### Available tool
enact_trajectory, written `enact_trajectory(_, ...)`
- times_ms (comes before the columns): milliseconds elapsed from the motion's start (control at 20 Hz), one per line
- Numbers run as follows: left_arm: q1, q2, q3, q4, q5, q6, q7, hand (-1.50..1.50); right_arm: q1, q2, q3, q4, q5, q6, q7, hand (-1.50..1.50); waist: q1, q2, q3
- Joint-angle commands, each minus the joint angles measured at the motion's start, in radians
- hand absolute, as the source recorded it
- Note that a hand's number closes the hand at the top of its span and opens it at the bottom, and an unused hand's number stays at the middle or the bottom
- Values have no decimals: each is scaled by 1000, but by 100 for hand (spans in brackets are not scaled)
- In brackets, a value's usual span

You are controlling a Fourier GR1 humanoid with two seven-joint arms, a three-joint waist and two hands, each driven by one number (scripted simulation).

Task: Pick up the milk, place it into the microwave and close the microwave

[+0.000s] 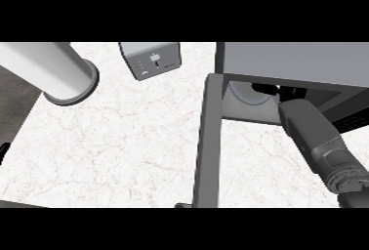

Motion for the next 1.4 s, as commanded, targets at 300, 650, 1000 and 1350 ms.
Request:
enact_trajectory(300, -52, 9, -9, 57, -44, 13, -24, -150, 2, 17, 30, -4, 36, -49, -12, -150, 8, 6, 1)
enact_trajectory(650, -50, 1, -27, 64, -63, 9, -26, -150, -33, 52, 51, 3, 63, -85, 22, -150, 25, 3, 0)
enact_trajectory(1000, -85, 1, -34, 75, -72, 30, -19, -150, -57, 81, 72, 15, 87, -66, 47, -150, 9, -4, 0)
enact_trajectory(1350, -81, 30, -12, 94, -50, -4, -46, -150, -44, 72, 64, 8, 83, -39, 48, -150, 1, -7, -1)
